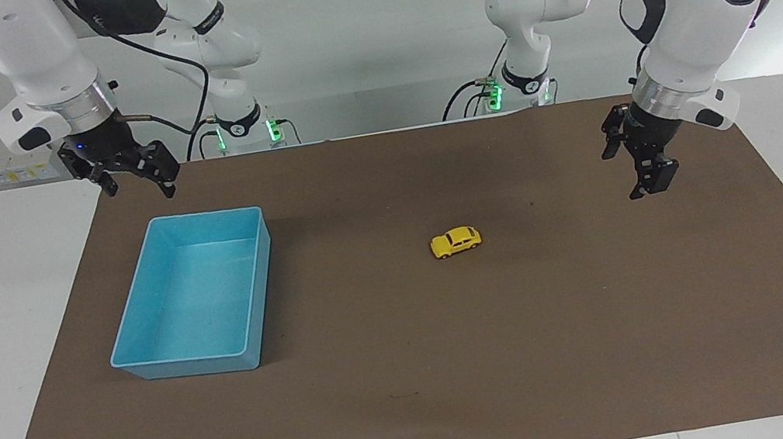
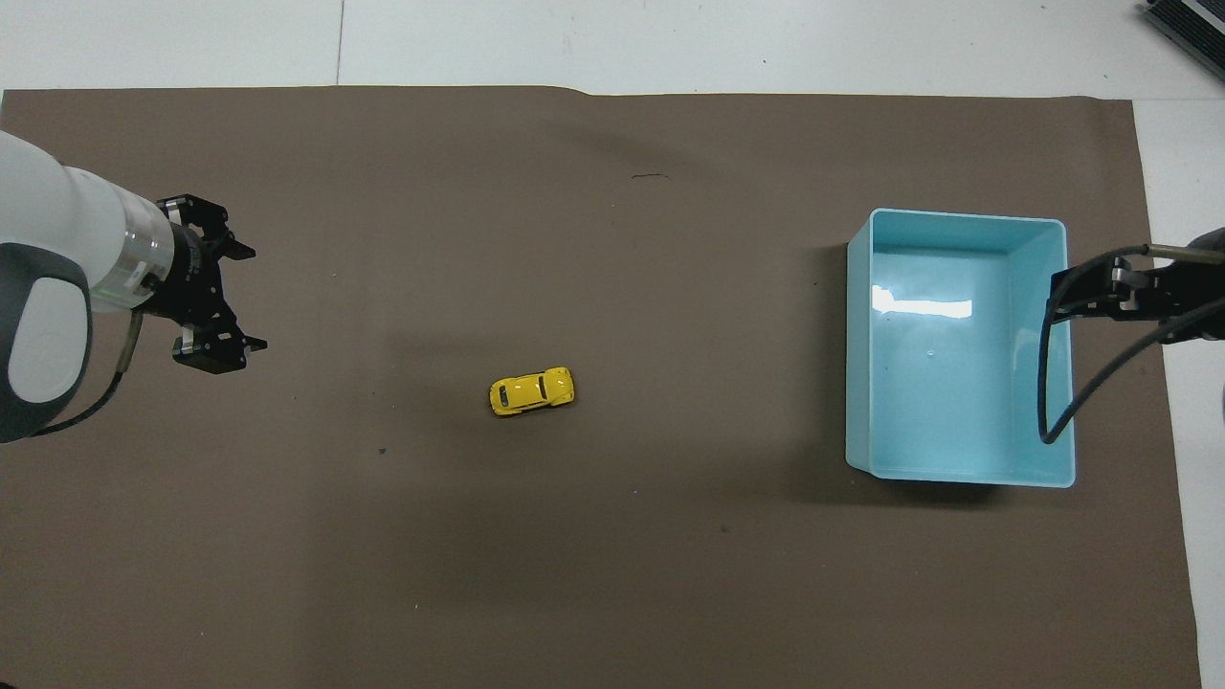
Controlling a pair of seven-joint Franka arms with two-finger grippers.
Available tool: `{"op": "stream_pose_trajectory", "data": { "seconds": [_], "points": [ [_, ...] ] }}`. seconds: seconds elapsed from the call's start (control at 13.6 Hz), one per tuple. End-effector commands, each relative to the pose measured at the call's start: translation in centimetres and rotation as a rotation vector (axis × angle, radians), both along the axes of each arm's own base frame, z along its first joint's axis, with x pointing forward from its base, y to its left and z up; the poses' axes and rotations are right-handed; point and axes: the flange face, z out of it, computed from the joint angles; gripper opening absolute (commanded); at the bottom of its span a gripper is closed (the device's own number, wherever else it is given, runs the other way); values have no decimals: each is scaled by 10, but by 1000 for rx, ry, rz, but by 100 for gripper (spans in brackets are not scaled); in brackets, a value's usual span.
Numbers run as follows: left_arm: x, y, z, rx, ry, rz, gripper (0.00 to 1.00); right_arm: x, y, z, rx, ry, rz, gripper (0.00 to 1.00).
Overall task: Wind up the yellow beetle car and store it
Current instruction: 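Reach the left gripper down onto the yellow beetle car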
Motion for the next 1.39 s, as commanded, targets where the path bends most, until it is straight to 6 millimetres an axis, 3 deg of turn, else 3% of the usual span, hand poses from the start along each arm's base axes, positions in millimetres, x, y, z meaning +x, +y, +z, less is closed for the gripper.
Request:
{"op": "stream_pose_trajectory", "data": {
  "seconds": [0.0, 0.15, 0.44, 0.73, 0.95, 1.17, 1.32],
  "points": [
    [-1, -34, -12, 0, -8, 72, 100, 2, -1, 0, 5, -10, -1, 100],
    [-1, -60, -21, -4, -13, 88, 100, 2, -1, 0, 5, -10, -1, 100],
    [2, -111, -76, -2, 19, 152, 100, 2, -6, 0, 5, -10, -7, 100],
    [-23, -155, -114, -18, -8, 148, 100, 2, -6, 0, 5, -11, -13, 100],
    [-46, -202, -141, -23, -7, 145, 100, 2, -5, 0, 5, -11, -10, 100],
    [-60, -220, -156, -32, -12, 183, 100, 2, -5, 0, 5, -11, -13, 100],
    [-72, -239, -180, -23, 3, 184, 100, 2, -5, 0, 5, -13, -16, 100]
  ]
}}
